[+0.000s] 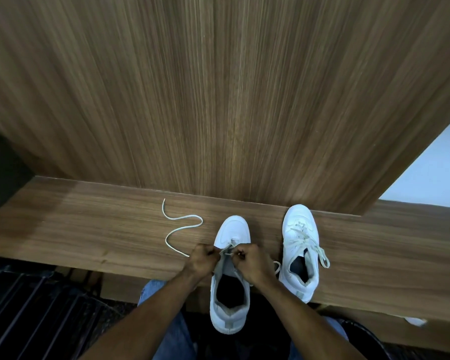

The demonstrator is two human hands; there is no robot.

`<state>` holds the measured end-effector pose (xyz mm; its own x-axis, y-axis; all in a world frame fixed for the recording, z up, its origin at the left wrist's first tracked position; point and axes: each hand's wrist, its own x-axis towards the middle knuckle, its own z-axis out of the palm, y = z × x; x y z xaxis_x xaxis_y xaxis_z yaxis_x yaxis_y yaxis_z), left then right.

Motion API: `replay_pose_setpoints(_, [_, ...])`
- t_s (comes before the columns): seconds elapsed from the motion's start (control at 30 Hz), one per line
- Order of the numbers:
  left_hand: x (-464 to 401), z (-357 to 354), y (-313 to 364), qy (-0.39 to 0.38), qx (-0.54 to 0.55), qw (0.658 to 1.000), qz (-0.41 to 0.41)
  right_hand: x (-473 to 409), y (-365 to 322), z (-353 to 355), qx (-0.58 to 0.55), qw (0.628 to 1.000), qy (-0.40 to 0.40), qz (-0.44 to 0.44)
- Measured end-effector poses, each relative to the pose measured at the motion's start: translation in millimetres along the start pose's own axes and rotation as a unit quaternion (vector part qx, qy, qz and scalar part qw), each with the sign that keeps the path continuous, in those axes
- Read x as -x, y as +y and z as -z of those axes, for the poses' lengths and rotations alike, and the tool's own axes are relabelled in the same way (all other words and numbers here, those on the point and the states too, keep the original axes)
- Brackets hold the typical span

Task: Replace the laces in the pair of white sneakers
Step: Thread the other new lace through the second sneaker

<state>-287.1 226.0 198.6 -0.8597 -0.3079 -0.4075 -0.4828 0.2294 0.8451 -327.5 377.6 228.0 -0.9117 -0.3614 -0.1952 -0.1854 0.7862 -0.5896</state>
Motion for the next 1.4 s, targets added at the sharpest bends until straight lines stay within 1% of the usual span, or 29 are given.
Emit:
replay_pose_setpoints(0.13, [1, 1, 1, -0.008, 0.004, 1.0, 0.0, 2, -3, -6, 0.015, 1.0, 0.024, -0.01])
replay_pose_setpoints(0.23, [6, 1, 7, -0.014, 0.041, 0.999, 0.016, 3, -5, -9, 0.032, 0.999, 0.035, -0.013])
replay_pose_setpoints(0.27, [9, 2, 9, -0.016, 0.072, 0.997, 0.031, 3, -6, -9, 0.04, 0.999, 0.035, -0.008])
replay_pose_setpoints(0.33, [15, 1, 14, -0.03, 0.134, 0.987, 0.088, 3, -8, -9, 0.054, 0.998, 0.03, -0.003])
replay_pose_setpoints(0.4, [13, 3, 12, -0.046, 0.154, 0.979, 0.13, 2, -9, -9, 0.06, 0.998, 0.026, -0.003])
replay_pose_setpoints(0.5, [8, 3, 14, -0.062, 0.134, 0.982, 0.12, 3, -12, -7, 0.073, 0.997, 0.016, 0.0])
replay_pose_setpoints(0.6, [1, 6, 25, -0.012, 0.08, 0.994, 0.073, 3, -11, -4, 0.081, 0.997, -0.007, 0.01])
replay_pose_setpoints(0.63, [0, 7, 29, 0.0, 0.089, 0.994, 0.064, 3, -10, -1, 0.084, 0.996, -0.013, 0.012])
replay_pose_setpoints(0.67, [-1, 10, 34, 0.008, 0.121, 0.99, 0.069, 3, -9, 2, 0.089, 0.996, -0.019, 0.013])
replay_pose_setpoints(0.73, [-8, 16, 41, 0.027, 0.217, 0.971, 0.096, 4, -5, 9, 0.095, 0.995, -0.026, 0.016])
replay_pose_setpoints(0.77, [-13, 21, 43, 0.039, 0.271, 0.956, 0.105, 4, -4, 12, 0.097, 0.995, -0.029, 0.019])
replay_pose_setpoints(0.83, [-22, 36, 54, 0.059, 0.378, 0.918, 0.102, 5, -1, 16, 0.096, 0.995, -0.032, 0.02])
replay_pose_setpoints(0.9, [-29, 54, 66, 0.098, 0.476, 0.87, 0.082, 6, 0, 19, 0.095, 0.995, -0.027, 0.017])
replay_pose_setpoints(0.97, [-32, 66, 69, 0.137, 0.524, 0.837, 0.072, 8, 0, 18, 0.098, 0.995, -0.014, 0.02])
replay_pose_setpoints(1.0, [-31, 67, 66, 0.149, 0.521, 0.837, 0.075, 9, -1, 17, 0.106, 0.994, -0.004, 0.026])
replay_pose_setpoints(1.03, [-30, 64, 60, 0.151, 0.496, 0.852, 0.075, 10, -2, 16, 0.119, 0.992, 0.006, 0.032])
replay_pose_setpoints(1.07, [-27, 58, 52, 0.141, 0.449, 0.879, 0.079, 11, -3, 15, 0.131, 0.991, 0.014, 0.036])
replay_pose_setpoints(1.13, [-15, 38, 37, 0.086, 0.339, 0.931, 0.106, 13, -5, 13, 0.129, 0.991, 0.016, 0.03])
replay_pose_setpoints(1.17, [-8, 28, 30, 0.055, 0.283, 0.95, 0.124, 15, -7, 13, 0.126, 0.992, 0.011, 0.024])
replay_pose_setpoints(1.2, [-1, 18, 23, 0.023, 0.236, 0.961, 0.142, 16, -7, 13, 0.123, 0.992, 0.008, 0.02])
replay_pose_setpoints(1.27, [9, 4, 17, -0.031, 0.178, 0.972, 0.148, 17, -8, 13, 0.121, 0.993, 0.006, 0.018])
replay_pose_setpoints(1.3, [8, 0, 15, -0.031, 0.156, 0.978, 0.138, 18, -8, 14, 0.12, 0.993, 0.004, 0.017])
replay_pose_setpoints(1.4, [-1, -6, 22, 0.002, 0.09, 0.99, 0.108, 20, -7, 16, 0.119, 0.993, 0.005, 0.009])
